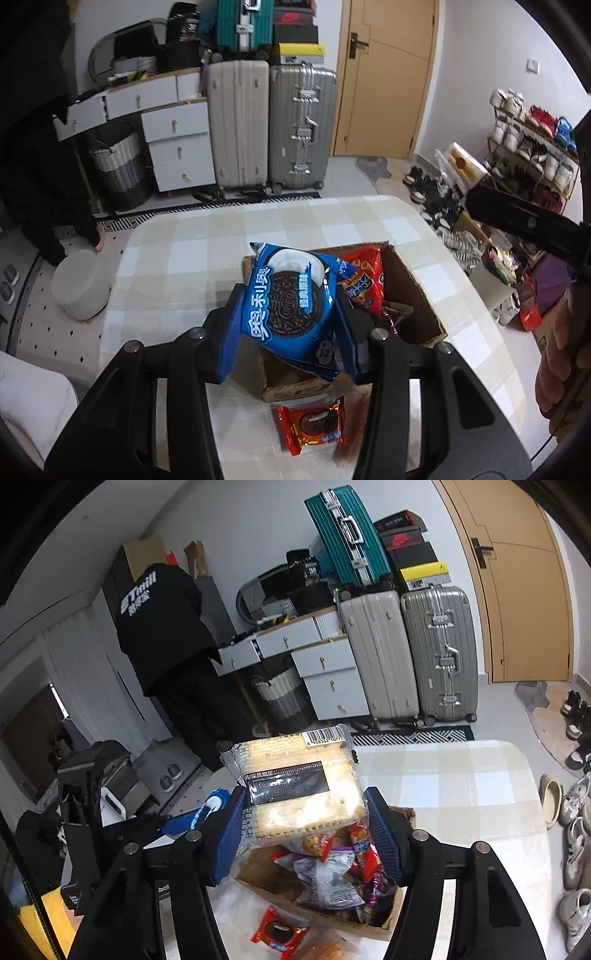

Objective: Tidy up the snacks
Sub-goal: 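Lower the blue Oreo pack and cracker pack into the box and open both tools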

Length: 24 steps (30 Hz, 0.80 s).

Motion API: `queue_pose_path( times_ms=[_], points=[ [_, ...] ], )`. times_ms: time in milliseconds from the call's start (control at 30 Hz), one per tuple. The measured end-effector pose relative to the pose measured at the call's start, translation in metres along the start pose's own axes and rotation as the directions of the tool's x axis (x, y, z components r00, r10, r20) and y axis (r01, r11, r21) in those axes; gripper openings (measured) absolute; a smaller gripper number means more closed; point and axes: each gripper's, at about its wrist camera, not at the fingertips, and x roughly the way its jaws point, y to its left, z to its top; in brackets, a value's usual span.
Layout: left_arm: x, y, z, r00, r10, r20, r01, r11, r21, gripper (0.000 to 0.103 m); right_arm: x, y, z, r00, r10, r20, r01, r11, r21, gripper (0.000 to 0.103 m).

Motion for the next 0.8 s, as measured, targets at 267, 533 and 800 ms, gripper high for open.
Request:
queue_pose_path(
  times_ms=[267, 533, 800],
  points=[
    [0.062, -0.018, -0.006, 0.992, -0.031, -0.122, 0.032, 0.999, 0.013, 0.042, 0.035, -0.018, -0.022, 0.994, -0.028, -0.103, 0.029, 1.000, 0.007, 0.064],
    [0.089, -0.036, -0.006, 0.989, -0.021, -0.148, 0.027, 0.999, 0.040, 0.042, 0.056, -0.029, -0.036, 0.989, -0.046, -0.144, 0.053, 0.998, 0.043, 0.064],
    [0.097, -0.028, -0.006, 0.989, -0.021, -0.145, 0.023, 1.000, 0.017, 0.042, 0.065, -0.030, -0.040, 0.985, -0.058, -0.162, 0.066, 0.997, 0.043, 0.064]
  ],
)
